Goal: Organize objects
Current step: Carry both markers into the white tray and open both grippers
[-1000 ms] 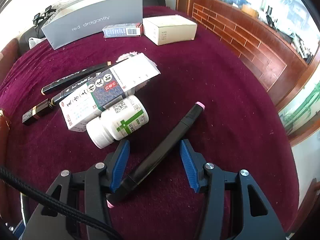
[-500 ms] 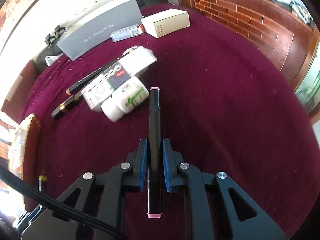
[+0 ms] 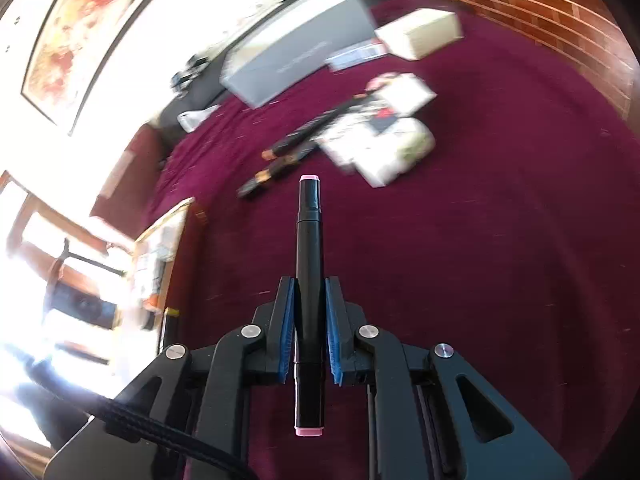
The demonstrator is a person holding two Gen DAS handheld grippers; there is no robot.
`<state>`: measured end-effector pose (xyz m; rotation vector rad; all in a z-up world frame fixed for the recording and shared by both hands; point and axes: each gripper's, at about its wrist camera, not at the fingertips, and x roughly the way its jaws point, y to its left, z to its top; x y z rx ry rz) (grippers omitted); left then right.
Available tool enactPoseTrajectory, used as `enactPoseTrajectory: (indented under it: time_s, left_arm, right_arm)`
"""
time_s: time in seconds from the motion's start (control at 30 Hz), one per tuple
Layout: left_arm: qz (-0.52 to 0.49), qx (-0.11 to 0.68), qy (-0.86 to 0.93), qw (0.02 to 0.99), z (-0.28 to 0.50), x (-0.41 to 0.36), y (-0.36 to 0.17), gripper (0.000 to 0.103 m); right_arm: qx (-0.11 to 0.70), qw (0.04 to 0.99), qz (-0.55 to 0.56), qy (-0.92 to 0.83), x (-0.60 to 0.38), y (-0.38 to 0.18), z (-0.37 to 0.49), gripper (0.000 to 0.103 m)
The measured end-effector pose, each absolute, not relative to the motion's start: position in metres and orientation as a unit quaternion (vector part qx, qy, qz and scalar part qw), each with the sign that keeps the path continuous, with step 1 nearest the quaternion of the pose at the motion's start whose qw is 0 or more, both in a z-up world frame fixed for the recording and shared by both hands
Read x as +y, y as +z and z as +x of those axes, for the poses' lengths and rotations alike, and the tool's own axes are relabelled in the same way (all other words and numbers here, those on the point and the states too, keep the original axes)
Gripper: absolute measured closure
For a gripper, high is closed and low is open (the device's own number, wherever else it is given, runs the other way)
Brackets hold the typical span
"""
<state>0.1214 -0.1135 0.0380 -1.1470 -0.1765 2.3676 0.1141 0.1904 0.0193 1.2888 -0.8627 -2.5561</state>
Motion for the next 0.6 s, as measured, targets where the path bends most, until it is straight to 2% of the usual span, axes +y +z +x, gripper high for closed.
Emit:
enactPoseTrajectory:
  time_s: [0.37, 0.6]
  left_arm:
    - [-0.418, -0.126, 0.89, 0.131, 0.104, -0.221, 0.031, 0.091]
    - [-0.438, -0.133, 0.883, 0.104, 0.092, -0.246, 0.011, 0.091]
  right_arm:
    - [-0.241, 0.194, 0.444, -0.841, 0.074, 0.045, 0.079, 0.09]
    - [-0.201, 0.226, 0.467, -0.831, 0.004, 0.038, 0.051, 0.09]
